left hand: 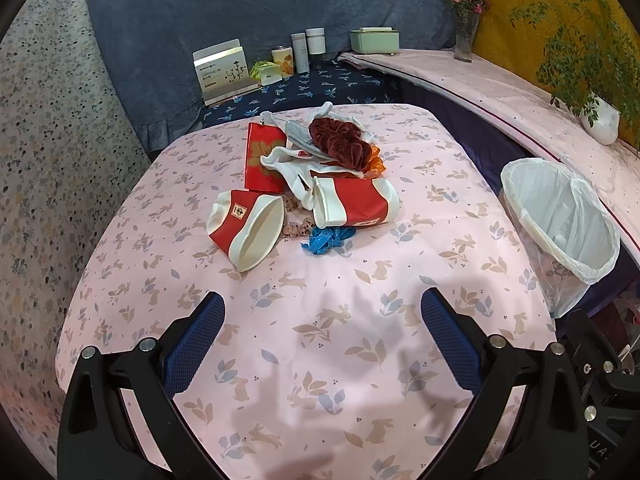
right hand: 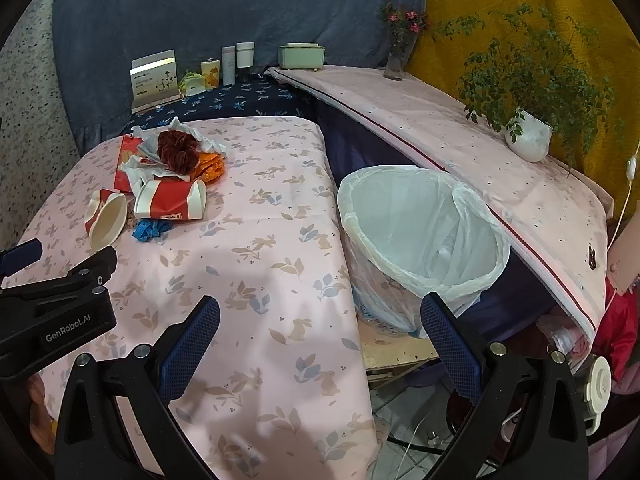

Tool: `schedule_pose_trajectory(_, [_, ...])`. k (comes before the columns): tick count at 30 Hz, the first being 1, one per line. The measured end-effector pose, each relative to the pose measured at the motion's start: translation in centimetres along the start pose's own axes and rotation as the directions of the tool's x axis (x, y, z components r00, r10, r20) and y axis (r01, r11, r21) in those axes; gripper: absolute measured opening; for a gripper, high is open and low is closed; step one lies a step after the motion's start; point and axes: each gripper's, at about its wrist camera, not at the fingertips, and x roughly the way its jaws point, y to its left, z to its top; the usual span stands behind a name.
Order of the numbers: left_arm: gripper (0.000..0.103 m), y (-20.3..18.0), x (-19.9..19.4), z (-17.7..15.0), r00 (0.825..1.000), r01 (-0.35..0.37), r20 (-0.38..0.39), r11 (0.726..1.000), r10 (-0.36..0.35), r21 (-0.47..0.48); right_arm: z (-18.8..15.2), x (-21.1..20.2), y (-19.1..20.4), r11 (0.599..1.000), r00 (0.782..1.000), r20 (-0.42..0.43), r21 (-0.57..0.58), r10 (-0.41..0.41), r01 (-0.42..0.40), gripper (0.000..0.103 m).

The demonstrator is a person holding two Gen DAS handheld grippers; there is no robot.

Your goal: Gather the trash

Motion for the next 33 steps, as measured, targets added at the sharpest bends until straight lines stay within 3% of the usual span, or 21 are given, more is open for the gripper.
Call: schedule_pose_trajectory(33, [0.094,-0.7,-1.2,0.0,0.999,-0.005,0.043,1.0,0.004,0.02,0.4,-0.7,-0.7,1.0,0.999,0.031,0.016,-0.011,0.01,0.096])
